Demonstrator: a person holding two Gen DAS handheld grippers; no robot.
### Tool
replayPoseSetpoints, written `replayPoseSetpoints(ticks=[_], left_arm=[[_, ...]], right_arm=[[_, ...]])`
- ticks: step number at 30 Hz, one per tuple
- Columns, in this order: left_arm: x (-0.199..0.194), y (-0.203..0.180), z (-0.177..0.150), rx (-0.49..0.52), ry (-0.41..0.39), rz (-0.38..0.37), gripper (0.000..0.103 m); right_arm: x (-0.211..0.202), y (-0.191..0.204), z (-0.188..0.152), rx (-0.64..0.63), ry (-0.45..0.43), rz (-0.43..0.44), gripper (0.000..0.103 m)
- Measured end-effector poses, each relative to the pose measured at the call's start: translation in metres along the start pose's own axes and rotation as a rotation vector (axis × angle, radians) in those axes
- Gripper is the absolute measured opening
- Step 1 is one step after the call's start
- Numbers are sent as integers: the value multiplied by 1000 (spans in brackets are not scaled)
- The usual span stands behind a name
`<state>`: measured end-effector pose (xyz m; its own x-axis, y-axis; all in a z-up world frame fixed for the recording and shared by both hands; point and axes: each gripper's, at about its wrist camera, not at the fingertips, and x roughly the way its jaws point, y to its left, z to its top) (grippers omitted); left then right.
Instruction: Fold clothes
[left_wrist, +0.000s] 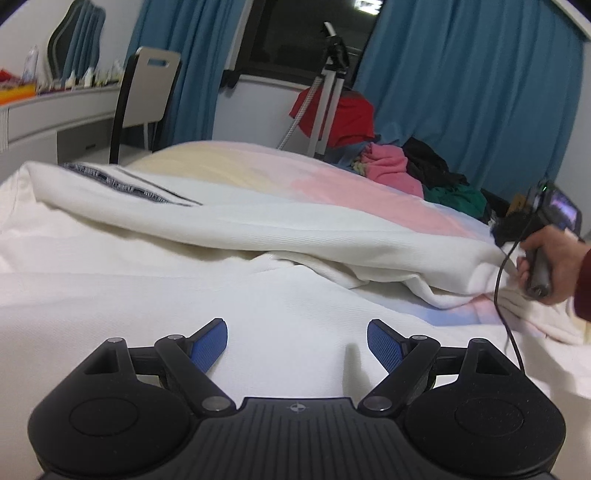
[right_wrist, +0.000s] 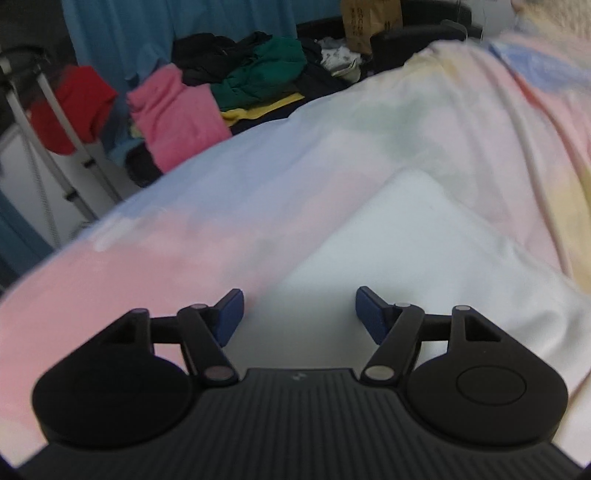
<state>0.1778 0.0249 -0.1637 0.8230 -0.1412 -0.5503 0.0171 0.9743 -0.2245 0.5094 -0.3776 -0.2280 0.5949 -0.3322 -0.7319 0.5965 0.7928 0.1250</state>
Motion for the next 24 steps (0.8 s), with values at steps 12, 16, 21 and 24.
replayPoseSetpoints(ticks=[12,16,21,24], left_arm=[[-2,8,4,-57,-31,-27,84],[-19,6,5,-47,-61,-31,84],[-38,2,5,-29,-86,-35,84],[-45,-2,1,-10,-87,-31,84]], right_arm=[[-114,-19,62,106,-393,241,6],[-167,-66,47,149,-551,364,6],[-165,-144,-28,216,-517,338,6],[-134,-188,-79,362,-371,314,6]])
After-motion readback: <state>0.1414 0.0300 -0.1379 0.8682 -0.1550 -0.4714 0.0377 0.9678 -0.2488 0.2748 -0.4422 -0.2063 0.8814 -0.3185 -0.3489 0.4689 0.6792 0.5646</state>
